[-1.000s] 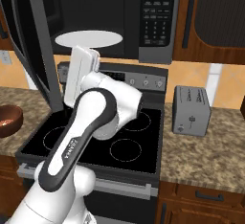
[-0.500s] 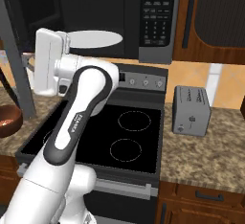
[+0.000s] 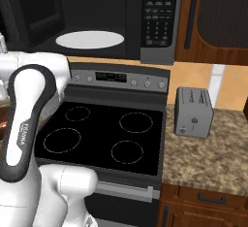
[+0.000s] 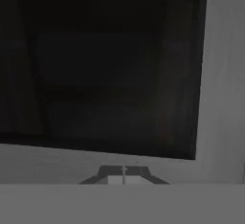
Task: Open the microwave, place the bowl with waffle inside the microwave, then close the microwave door and turn it on.
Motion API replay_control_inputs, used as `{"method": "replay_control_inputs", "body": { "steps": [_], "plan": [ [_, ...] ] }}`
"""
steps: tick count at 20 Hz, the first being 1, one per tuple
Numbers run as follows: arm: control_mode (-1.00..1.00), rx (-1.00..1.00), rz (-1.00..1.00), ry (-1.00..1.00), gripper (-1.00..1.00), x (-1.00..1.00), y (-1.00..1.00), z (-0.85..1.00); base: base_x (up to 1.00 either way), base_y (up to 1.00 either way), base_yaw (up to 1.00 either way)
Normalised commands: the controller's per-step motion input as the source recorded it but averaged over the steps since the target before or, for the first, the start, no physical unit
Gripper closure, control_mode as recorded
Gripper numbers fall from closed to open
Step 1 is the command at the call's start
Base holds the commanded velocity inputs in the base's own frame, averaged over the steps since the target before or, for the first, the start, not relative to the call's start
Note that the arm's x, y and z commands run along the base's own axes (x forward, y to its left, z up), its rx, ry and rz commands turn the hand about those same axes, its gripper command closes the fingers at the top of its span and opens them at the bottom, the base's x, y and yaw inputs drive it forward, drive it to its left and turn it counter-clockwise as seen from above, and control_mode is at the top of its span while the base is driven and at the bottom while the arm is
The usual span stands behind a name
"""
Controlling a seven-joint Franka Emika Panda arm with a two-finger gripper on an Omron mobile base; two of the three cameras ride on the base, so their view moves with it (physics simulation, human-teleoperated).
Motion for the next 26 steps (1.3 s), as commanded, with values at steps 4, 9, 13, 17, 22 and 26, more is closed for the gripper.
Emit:
{"method": "replay_control_inputs", "body": {
  "steps": [4,9,13,17,22,26],
  "plan": [
    [-1.00,-0.13,0.00,-0.08,1.00,-0.43,1.00,0.00,0.00,0.00,0.00],
    [-1.00,0.00,-0.23,-0.13,1.00,0.26,0.09,0.06,0.00,0.00,0.00],
    [-1.00,0.03,-0.30,-0.06,1.00,0.83,-1.00,-0.04,0.00,0.00,0.00],
    [-1.00,-0.03,-0.20,-0.02,1.00,0.78,-1.00,-0.44,0.00,0.00,0.00],
    [-1.00,-0.37,-0.04,0.10,1.00,0.49,-0.48,-0.95,0.00,0.00,0.00],
    [-1.00,-0.42,0.03,0.04,1.00,0.29,0.13,-0.97,0.00,0.00,0.00]
  ]
}}
